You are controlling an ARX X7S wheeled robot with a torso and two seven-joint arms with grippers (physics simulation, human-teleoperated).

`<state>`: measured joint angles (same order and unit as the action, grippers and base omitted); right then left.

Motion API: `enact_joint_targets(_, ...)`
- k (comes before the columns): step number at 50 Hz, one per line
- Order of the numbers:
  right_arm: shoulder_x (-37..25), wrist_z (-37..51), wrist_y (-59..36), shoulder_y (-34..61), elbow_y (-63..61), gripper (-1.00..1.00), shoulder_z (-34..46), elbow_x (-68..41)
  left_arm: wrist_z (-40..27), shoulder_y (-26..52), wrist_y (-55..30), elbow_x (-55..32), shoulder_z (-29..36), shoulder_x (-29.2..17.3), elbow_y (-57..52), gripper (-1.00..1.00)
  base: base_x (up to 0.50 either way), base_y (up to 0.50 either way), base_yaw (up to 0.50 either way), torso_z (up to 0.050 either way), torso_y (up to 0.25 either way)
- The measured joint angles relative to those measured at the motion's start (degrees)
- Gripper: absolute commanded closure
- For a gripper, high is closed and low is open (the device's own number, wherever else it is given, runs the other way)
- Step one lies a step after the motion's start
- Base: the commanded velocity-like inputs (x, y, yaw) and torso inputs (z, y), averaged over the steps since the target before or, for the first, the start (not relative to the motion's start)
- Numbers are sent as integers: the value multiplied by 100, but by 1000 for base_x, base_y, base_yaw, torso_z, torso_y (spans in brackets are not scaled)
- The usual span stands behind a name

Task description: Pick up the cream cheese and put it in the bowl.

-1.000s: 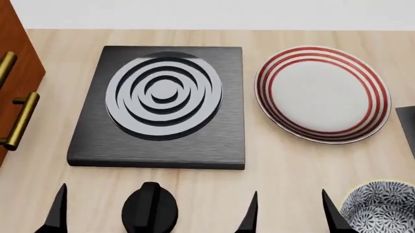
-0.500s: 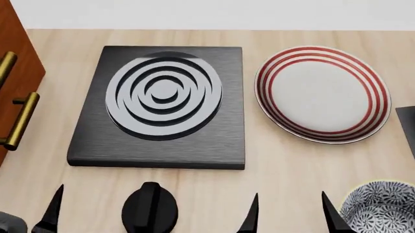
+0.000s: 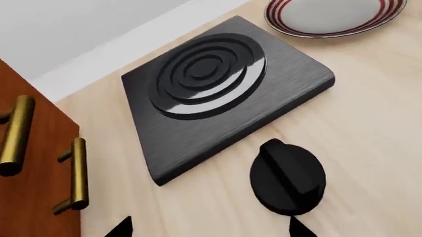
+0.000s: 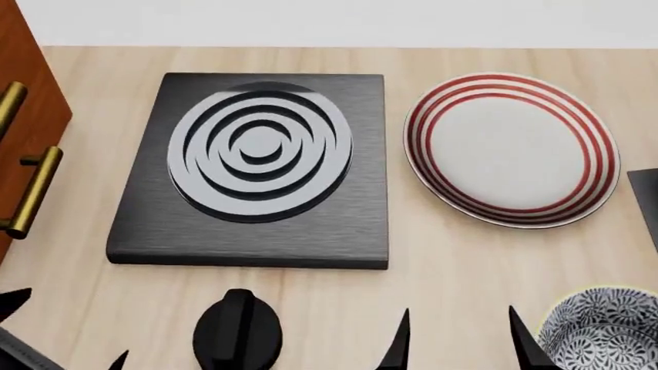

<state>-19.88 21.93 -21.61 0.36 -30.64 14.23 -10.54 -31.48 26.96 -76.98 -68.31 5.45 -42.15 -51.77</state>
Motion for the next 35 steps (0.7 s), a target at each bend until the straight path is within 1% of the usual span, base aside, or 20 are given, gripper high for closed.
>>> enact_joint_targets(12, -4, 17, 26, 13, 57, -100, 18, -6, 289, 71, -56, 117, 376, -284, 47, -100, 0, 0, 0, 0, 0)
enact_joint_targets(35, -22, 53, 28, 37, 94, -100, 45, -34, 939, 302, 120, 1180, 1870, -782, -268, -100, 0, 0, 0, 0, 0)
